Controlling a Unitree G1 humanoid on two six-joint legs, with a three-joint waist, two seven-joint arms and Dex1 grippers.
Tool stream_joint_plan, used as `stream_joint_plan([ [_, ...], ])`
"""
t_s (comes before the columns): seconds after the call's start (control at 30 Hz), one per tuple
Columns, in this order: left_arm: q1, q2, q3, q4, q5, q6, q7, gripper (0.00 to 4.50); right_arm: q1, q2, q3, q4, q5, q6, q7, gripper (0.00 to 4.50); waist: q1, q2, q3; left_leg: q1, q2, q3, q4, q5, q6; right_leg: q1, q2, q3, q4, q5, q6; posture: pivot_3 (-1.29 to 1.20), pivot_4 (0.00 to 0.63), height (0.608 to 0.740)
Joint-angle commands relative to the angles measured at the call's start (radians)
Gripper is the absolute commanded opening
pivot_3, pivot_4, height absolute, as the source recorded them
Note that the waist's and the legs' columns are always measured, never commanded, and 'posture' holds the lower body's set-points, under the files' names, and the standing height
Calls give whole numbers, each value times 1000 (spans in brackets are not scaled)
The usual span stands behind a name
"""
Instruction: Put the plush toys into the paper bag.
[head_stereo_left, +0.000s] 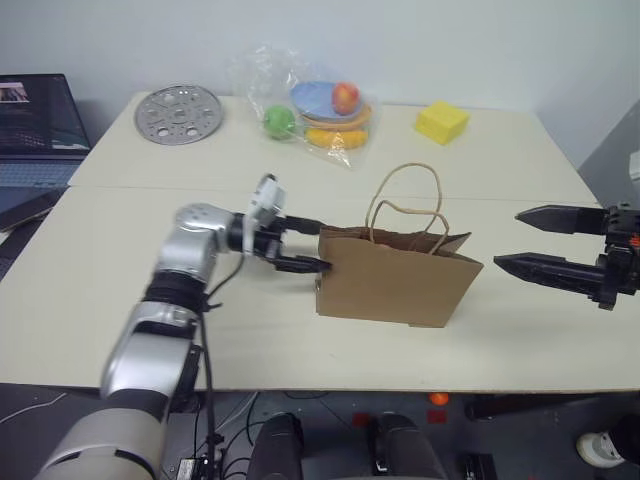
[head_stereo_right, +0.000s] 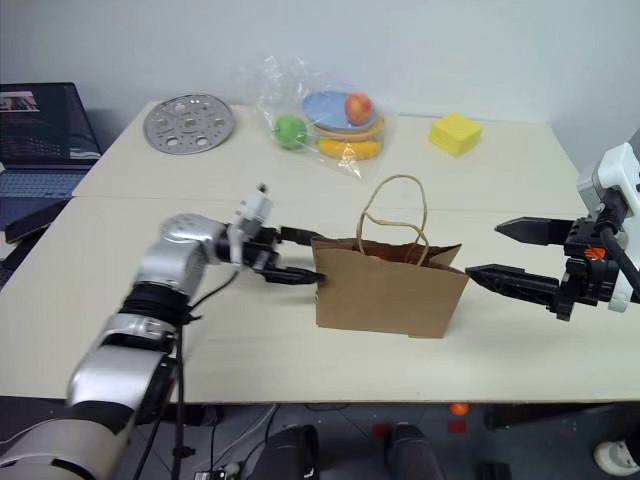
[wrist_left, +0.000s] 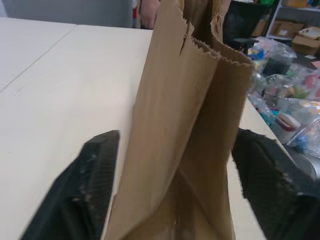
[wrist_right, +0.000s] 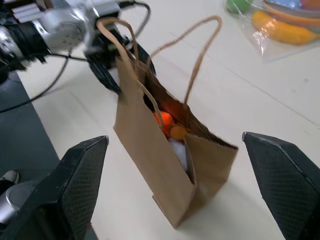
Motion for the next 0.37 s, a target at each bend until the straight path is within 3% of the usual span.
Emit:
stream_joint_plan([
  [0.03, -2, 138, 115, -175, -40, 140, 93, 4494, 110, 29, -103, 59, -161, -89, 55, 4500, -3, 0, 0, 0, 0, 0, 0, 0, 0, 0, 0, 0, 0, 0, 1, 0, 150, 740],
  [0.1, 14, 164, 130, -225, -49, 182, 122, 4494, 148, 42, -113, 63, -205, -126, 74, 4500, -2, 3, -2, 0, 0, -1, 0, 0, 0, 1, 0, 0, 0, 0, 2, 0, 150, 740],
  [0.2, 89, 227, 133, -373, 3, 251, 225, 4494, 194, 132, -44, 110, -391, -305, 17, 4500, 3, 5, -2, 2, -1, -1, 0, 0, 0, 2, 0, -1, 1, 0, 3, 0, 150, 740],
  [0.37, 205, 227, 152, -490, 16, 225, 319, 4494, 188, 235, 102, 192, -580, -504, -13, 4500, 2, 5, -2, 2, -2, -1, 2, 1, 0, 2, 0, 1, 2, -1, 0, 0, 150, 740],
])
